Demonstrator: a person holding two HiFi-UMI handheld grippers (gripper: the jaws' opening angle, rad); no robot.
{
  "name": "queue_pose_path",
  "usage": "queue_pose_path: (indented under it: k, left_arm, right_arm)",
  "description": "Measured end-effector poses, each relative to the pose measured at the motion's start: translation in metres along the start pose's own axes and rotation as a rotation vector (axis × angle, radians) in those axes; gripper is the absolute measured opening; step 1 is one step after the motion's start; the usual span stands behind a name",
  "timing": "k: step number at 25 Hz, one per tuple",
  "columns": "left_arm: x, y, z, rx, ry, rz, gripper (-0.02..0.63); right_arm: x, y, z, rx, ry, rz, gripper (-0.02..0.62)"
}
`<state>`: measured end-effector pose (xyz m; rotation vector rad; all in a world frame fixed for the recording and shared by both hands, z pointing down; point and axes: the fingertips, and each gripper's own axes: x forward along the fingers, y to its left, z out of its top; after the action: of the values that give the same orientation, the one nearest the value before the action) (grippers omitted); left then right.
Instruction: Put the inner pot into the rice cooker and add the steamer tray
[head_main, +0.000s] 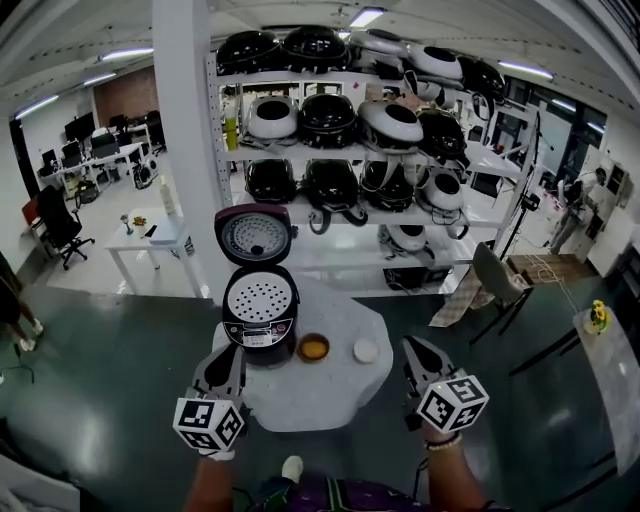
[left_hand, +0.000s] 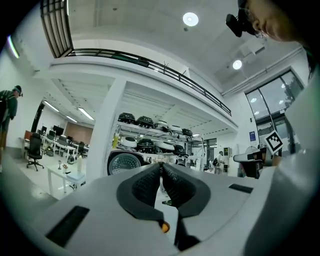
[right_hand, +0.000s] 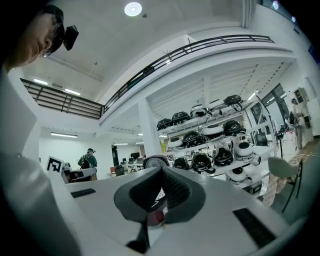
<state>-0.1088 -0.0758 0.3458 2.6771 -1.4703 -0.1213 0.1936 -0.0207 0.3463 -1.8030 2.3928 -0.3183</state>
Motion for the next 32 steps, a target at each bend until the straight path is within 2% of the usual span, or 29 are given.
queue_pose_path:
  k: [6,17,32]
  left_arm:
    - [-0.018,-0.006,0.005,0.004,0.002,0.003,0.023]
    - [-0.018,0.000,0.007,0.031,0.018,0.016,0.023]
    - [-0.008,0.007,0.004,0.024,0.032,0.015,0.023]
  right_arm:
    - [-0.008,0.008,0.003,-0.013,-0.021,0.018,0.005]
    - [0.003,0.022,-0.004,-0.034,-0.014,0.041,0.005]
    - [0.012,0.017,-0.004,-0.038,-0.003,0.016,0.003]
